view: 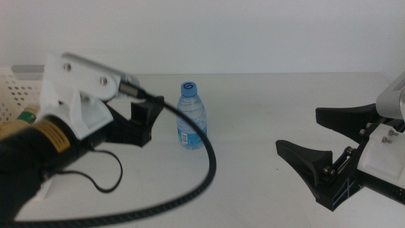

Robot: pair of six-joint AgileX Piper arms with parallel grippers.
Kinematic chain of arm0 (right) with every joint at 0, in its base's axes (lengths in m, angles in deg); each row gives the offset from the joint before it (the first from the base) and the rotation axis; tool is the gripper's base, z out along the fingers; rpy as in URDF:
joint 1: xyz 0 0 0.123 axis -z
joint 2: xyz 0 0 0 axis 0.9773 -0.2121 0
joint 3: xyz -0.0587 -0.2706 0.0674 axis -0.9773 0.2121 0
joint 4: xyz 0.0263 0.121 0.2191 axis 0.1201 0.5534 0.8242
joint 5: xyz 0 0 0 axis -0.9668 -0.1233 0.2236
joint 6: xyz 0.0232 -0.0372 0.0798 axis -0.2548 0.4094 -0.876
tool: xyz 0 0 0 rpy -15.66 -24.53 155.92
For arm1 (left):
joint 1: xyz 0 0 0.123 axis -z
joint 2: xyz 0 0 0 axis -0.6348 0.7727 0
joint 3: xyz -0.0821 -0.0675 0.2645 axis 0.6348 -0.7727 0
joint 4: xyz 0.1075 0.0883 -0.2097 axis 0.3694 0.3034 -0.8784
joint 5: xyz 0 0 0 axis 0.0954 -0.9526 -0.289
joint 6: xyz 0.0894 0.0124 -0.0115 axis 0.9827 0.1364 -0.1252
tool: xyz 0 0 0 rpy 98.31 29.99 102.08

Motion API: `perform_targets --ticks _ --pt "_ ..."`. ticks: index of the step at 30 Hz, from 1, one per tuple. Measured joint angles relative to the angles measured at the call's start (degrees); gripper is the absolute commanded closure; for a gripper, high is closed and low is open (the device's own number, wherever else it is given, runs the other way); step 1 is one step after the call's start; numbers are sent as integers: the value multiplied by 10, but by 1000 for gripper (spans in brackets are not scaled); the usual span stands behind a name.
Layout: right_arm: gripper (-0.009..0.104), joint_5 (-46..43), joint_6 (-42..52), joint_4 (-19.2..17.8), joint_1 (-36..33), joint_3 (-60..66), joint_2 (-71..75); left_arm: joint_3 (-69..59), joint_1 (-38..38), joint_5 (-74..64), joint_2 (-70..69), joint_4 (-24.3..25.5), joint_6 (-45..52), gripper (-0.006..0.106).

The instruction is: Use arms to grab the bottles and put them into the dustbin to the left of the table.

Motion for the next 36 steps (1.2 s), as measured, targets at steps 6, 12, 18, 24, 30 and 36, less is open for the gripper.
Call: perform_targets --ticks 6,12,18,24,30,36 --pt "23 0 0 0 0 0 0 -48 0 77 47 2 0 10" --pt "23 0 0 0 0 0 0 -91 1 210 107 10 -2 10" --pt "23 0 0 0 0 0 0 -101 1 296 180 10 -18 10" --pt "23 0 0 0 0 0 0 -101 1 400 259 10 -26 10" --pt "23 0 0 0 0 0 0 -90 1 461 319 14 -34 10" --pt "23 0 0 0 0 0 0 -46 1 464 360 22 -34 10"
